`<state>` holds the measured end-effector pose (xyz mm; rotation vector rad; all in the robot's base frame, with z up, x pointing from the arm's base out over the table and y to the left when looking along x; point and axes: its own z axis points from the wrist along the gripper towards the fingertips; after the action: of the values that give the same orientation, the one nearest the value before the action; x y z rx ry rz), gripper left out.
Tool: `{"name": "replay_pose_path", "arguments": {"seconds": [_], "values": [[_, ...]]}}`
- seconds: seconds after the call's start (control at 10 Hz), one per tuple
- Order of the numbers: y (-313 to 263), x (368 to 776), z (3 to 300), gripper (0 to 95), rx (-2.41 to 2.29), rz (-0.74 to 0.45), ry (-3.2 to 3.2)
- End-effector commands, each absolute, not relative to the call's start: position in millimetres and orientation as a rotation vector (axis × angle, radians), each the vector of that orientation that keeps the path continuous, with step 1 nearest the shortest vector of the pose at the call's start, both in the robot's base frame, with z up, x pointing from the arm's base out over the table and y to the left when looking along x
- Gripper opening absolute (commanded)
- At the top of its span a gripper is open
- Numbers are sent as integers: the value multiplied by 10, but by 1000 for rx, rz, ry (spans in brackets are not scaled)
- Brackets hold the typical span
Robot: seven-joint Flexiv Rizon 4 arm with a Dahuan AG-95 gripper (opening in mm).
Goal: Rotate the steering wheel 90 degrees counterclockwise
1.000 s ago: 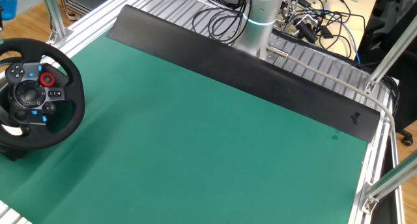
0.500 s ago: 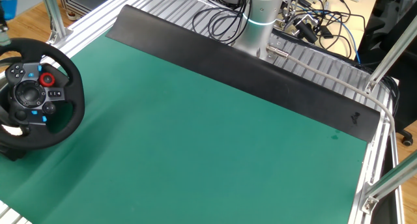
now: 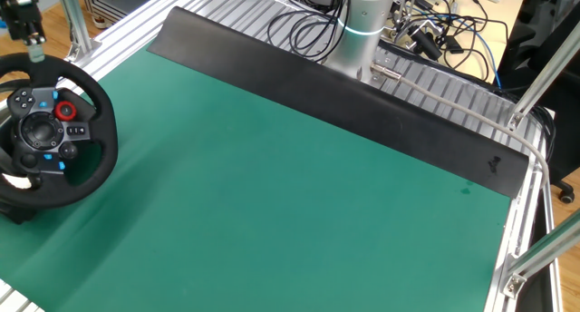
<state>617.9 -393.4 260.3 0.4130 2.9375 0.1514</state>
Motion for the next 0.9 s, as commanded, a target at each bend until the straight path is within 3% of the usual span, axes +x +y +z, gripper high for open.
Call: {"name": "replay_pose_path", "arguments": {"seconds": [0.1,0.6,0.8,0.9], "values": [[-3996,6177,2551,570,402,151,2925],[-4033,6159,2380,570,395,174,2883],[-4027,6162,2359,190,382,175,2877],[-4026,6164,2351,190,381,175,2876]]}}
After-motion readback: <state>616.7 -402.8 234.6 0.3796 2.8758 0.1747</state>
